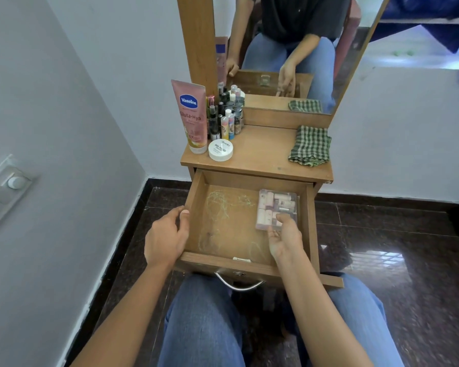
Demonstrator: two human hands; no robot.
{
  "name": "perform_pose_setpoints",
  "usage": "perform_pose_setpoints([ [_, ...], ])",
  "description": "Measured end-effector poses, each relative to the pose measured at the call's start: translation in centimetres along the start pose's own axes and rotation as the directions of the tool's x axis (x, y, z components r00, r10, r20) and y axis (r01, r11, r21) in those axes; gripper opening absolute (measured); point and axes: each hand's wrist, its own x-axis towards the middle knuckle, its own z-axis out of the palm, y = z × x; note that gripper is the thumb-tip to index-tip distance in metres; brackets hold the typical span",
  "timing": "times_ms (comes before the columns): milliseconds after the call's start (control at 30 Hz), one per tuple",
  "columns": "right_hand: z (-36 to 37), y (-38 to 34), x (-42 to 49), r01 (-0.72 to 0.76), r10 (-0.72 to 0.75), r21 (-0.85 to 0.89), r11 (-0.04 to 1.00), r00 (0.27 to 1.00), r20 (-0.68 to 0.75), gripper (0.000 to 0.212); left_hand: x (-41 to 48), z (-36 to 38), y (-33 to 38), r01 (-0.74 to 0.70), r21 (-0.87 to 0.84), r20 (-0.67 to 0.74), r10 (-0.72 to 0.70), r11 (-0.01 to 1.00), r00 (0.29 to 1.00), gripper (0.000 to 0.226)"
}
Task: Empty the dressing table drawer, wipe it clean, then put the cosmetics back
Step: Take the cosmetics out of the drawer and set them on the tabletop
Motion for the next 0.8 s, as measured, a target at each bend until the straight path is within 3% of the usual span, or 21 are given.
perform_pose_setpoints([
  [300,0.6,-0.3,1.6,-0.111,0.114,0.06,0.992,0.992,-0.05,0.046,0.0,0.1,-0.1,-0.004,0.023,0.007,0.004,1.0,1.0,0.038],
  [467,0.9,-1.0,2.3,-0.167,0.169,0.042,0.985,0.985,-0.036,0.013,0.0,0.1,0.0,-0.001,0.003,0.014,0.001,1.0,1.0,0.037],
  [800,1.2,-0.7,4.0,-0.12,0.11,-0.072,0.99,0.985,-0.129,0.041,0.0,0.0,0.0,-0.017,0.003,0.021,0.017,1.0,1.0,0.037],
])
